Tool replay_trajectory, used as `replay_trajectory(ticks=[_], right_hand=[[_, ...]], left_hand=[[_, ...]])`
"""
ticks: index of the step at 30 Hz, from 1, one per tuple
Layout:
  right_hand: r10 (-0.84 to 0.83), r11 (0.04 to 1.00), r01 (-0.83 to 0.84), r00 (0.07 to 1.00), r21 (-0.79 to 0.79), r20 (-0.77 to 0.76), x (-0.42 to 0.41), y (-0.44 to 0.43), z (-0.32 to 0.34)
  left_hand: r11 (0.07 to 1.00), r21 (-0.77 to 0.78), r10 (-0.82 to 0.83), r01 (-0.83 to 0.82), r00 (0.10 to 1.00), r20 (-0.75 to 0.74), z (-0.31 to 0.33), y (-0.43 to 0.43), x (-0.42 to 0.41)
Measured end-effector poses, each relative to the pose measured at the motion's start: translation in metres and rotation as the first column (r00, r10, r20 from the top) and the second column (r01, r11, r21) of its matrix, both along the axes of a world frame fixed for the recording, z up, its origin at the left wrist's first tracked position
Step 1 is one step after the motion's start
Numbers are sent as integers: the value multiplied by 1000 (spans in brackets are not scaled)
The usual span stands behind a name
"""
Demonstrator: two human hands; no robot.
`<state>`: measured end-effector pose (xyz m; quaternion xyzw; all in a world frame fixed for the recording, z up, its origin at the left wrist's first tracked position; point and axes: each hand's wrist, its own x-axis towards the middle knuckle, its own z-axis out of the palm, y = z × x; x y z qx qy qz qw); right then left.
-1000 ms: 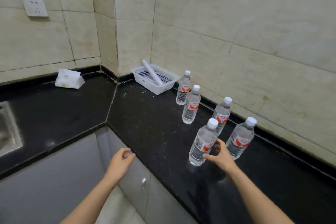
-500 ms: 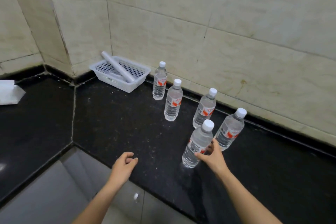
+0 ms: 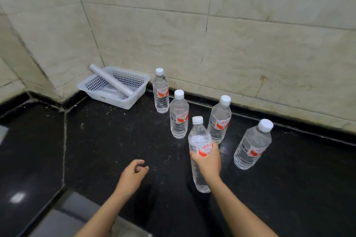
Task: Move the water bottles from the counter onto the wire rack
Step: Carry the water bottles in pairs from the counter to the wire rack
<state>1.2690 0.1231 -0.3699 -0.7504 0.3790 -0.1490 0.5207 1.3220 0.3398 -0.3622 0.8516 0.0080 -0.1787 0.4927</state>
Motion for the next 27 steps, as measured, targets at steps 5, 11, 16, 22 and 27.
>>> replay_trajectory(ticks=[5, 11, 16, 22, 27], right_hand=[[-86, 996, 86, 996, 12, -14, 2, 0, -3], [-188, 982, 188, 982, 24, 9, -6, 1, -7], [-280, 960, 281, 959, 0, 32, -15, 15, -8], [-454, 888, 456, 890, -54, 52, -13, 44, -5], [-577, 806, 585, 811, -95, 100, -11, 63, -6]], left_hand=[[996, 31, -88, 89, 995, -37, -5, -26, 18], [981, 13, -194, 195, 980, -30, -4, -69, 57], [961, -42, -269, 273, 960, 71, 2, -108, 105], [924, -104, -346, 367, 921, 177, 9, -141, 148], [898, -162, -387, 408, 910, 148, 0, -147, 159]])
